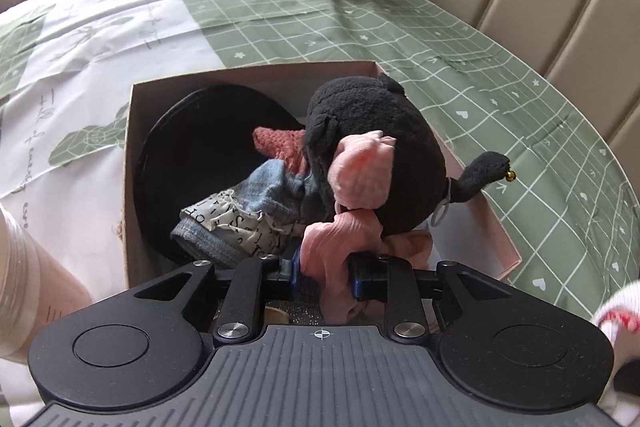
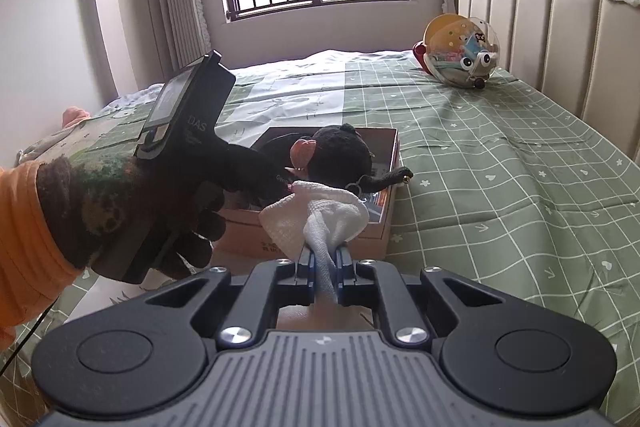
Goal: Organize soft objects
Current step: 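Drop the scrunchies into the box with the left tool while the right tool drops the gloves in, then grasp the clear plastic piece with the left tool while the right tool grasps the green cable tie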
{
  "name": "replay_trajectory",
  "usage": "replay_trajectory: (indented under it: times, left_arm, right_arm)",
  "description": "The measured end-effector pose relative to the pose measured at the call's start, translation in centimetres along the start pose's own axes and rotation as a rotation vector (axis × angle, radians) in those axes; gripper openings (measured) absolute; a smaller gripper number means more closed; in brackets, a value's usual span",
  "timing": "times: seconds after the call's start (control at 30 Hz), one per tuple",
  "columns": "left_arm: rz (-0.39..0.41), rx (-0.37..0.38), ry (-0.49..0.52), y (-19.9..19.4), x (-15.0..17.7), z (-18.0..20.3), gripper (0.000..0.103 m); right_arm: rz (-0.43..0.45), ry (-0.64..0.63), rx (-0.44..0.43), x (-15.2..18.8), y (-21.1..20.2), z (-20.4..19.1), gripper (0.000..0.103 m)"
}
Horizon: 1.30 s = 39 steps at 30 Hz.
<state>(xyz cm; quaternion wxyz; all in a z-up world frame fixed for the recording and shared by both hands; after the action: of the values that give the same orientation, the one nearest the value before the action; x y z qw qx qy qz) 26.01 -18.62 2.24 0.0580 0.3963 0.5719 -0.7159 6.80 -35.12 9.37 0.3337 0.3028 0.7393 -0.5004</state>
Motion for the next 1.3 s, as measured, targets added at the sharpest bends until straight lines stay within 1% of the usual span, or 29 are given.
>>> replay_trajectory:
  times: [0.1, 0.2, 0.27, 0.33, 0.37, 0.43, 0.53, 0.6, 0.7, 0.77, 0.83, 0.87, 0.9, 0.93, 1.0, 1.03, 1.07, 1.1, 1.13, 1.17, 1.2, 1.23, 1.27, 1.3]
  left_arm:
    - [0.049, 0.009, 0.035, -2.0, 0.1, 0.1, 0.026]
    - [0.099, 0.037, 0.025, -4.3, 0.2, -0.7, 0.026]
    - [0.134, 0.049, 0.013, -5.8, 0.1, -1.2, 0.026]
    - [0.190, 0.068, -0.019, -7.4, -0.2, -2.0, 0.026]
    - [0.226, 0.088, -0.046, -8.3, -0.5, -2.5, 0.026]
    - [0.272, 0.123, -0.108, -9.3, -1.1, -3.6, 0.026]
    - [0.294, 0.165, -0.145, -9.9, -1.7, -4.8, 0.026]
    - [0.314, 0.148, -0.132, -10.4, -1.7, -5.4, 0.026]
    - [0.325, 0.119, -0.114, -11.0, -1.2, -6.3, 0.026]
    - [0.307, 0.076, -0.102, -11.4, -0.4, -6.9, 0.026]
    - [0.301, 0.049, -0.091, -11.9, 0.7, -7.6, 0.026]
    - [0.301, 0.043, -0.089, -12.1, 1.1, -7.9, 0.026]
    - [0.299, 0.033, -0.088, -12.4, 1.7, -8.3, 0.026]
    - [0.293, 0.022, -0.088, -12.5, 2.2, -8.7, 0.026]
    - [0.274, -0.004, -0.088, -12.7, 3.1, -9.6, 0.026]
    - [0.267, -0.018, -0.092, -12.8, 3.5, -10.2, 0.026]
    - [0.264, -0.028, -0.097, -12.9, 3.8, -10.7, 0.026]
    - [0.263, -0.034, -0.103, -13.0, 4.1, -11.2, 0.026]
    - [0.264, -0.037, -0.110, -13.0, 4.3, -11.7, 0.026]
    - [0.265, -0.039, -0.118, -13.1, 4.6, -12.2, 0.026]
    - [0.266, -0.039, -0.123, -13.2, 4.7, -12.6, 0.026]
    - [0.270, -0.034, -0.124, -13.4, 4.9, -13.1, 0.026]
    - [0.275, -0.029, -0.120, -13.8, 4.8, -13.7, 0.026]
    - [0.284, -0.031, -0.112, -14.4, 4.6, -14.4, 0.026]
  right_arm:
    - [0.014, -0.018, -0.003, -2.2, 0.4, -0.9, 0.009]
    - [0.024, -0.022, -0.015, -5.3, 1.0, -1.9, 0.009]
    - [0.014, -0.006, -0.029, -7.6, 1.6, -2.3, 0.009]
    - [-0.004, 0.019, -0.044, -9.9, 2.5, -2.3, 0.009]
    - [-0.011, 0.027, -0.047, -11.1, 3.0, -2.2, 0.009]
    - [-0.026, 0.038, -0.036, -13.2, 4.2, -2.2, 0.009]
    - [-0.080, 0.103, -0.049, -15.7, 6.6, -2.0, 0.009]
    - [-0.126, 0.153, -0.055, -16.5, 8.6, -2.0, 0.010]
    - [-0.177, 0.188, -0.054, -17.0, 12.3, -2.9, 0.010]
    - [-0.218, 0.214, -0.072, -16.9, 15.3, -4.2, 0.010]
    - [-0.265, 0.233, -0.087, -16.2, 18.0, -5.5, 0.010]
    - [-0.298, 0.251, -0.080, -15.4, 19.7, -6.1, 0.009]
    - [-0.330, 0.260, -0.054, -14.4, 21.3, -6.5, 0.009]
    - [-0.359, 0.243, 0.007, -13.4, 22.8, -6.8, 0.010]
    - [-0.406, 0.153, 0.184, -11.0, 25.4, -7.3, 0.009]
    - [-0.408, 0.107, 0.244, -10.0, 26.2, -7.4, 0.009]
    - [-0.397, 0.059, 0.276, -9.3, 26.5, -7.5, 0.009]
    - [-0.388, 0.015, 0.288, -8.9, 26.5, -7.9, 0.009]
    - [-0.393, -0.003, 0.286, -8.9, 26.4, -8.2, 0.009]
    - [-0.405, -0.006, 0.270, -8.8, 26.4, -8.5, 0.013]
    - [-0.420, -0.012, 0.252, -8.9, 26.3, -8.7, 0.021]
    - [-0.429, -0.023, 0.243, -8.9, 26.1, -9.0, 0.026]
    - [-0.430, -0.032, 0.235, -9.2, 25.7, -9.3, 0.035]
    - [-0.420, -0.042, 0.224, -9.7, 25.1, -9.7, 0.041]
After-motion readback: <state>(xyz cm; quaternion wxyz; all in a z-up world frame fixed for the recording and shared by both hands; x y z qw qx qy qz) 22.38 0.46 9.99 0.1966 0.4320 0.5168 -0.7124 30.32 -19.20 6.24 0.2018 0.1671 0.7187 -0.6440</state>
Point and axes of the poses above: each gripper's, at about its wrist camera, not at the fingertips, and y roughly the way its jaws point, z to its right, x to its underside, the point moved 3 cm from there along y, roughly the way its jaws point, and after that the axes turned 11 degrees about y, right-handed, at the moved point
